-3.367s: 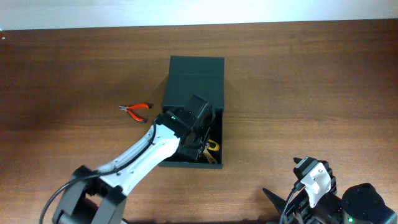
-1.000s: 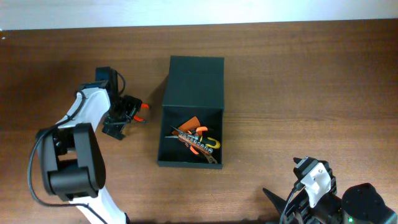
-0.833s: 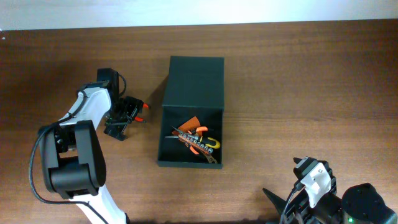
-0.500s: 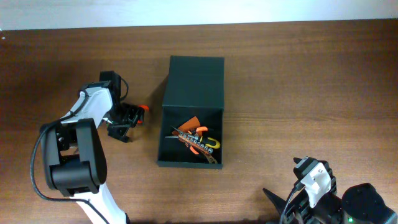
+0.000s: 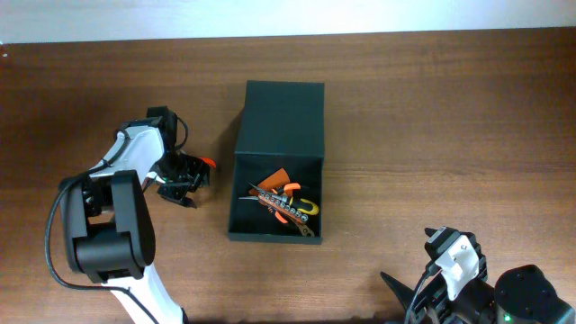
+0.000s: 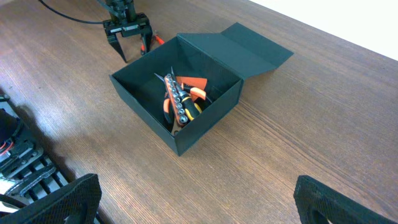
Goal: Pack container
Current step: 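Lower the left gripper and grasp the red-black pliers by the handles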
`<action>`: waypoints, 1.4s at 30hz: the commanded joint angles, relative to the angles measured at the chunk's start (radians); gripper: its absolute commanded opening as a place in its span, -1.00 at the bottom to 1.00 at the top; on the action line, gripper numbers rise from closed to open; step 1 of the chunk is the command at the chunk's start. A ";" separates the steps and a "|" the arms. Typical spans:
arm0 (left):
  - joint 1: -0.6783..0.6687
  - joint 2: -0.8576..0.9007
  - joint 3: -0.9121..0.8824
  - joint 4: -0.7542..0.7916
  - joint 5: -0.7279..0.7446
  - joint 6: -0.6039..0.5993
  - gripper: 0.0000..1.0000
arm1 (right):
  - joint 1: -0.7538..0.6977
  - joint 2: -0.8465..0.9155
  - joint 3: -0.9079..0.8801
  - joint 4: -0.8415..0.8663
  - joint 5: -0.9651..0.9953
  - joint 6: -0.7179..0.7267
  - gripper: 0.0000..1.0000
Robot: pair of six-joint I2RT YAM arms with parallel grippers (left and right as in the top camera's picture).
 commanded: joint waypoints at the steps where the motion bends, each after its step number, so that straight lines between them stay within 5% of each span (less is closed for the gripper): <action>1: 0.013 0.033 -0.006 0.017 -0.031 -0.013 0.22 | -0.001 -0.005 -0.003 0.003 -0.006 0.009 0.98; 10: 0.022 0.033 -0.002 0.072 -0.077 0.035 0.21 | -0.001 -0.005 -0.003 0.003 -0.006 0.009 0.98; 23: 0.022 0.033 -0.002 0.093 -0.110 0.122 -0.08 | -0.001 -0.005 -0.003 0.003 -0.006 0.009 0.98; 34: 0.017 0.033 -0.002 0.092 -0.110 0.122 -0.63 | -0.001 -0.005 -0.003 0.003 -0.006 0.009 0.98; 42: 0.017 0.033 -0.002 0.092 -0.109 0.122 -0.81 | -0.001 -0.005 -0.003 0.003 -0.006 0.009 0.98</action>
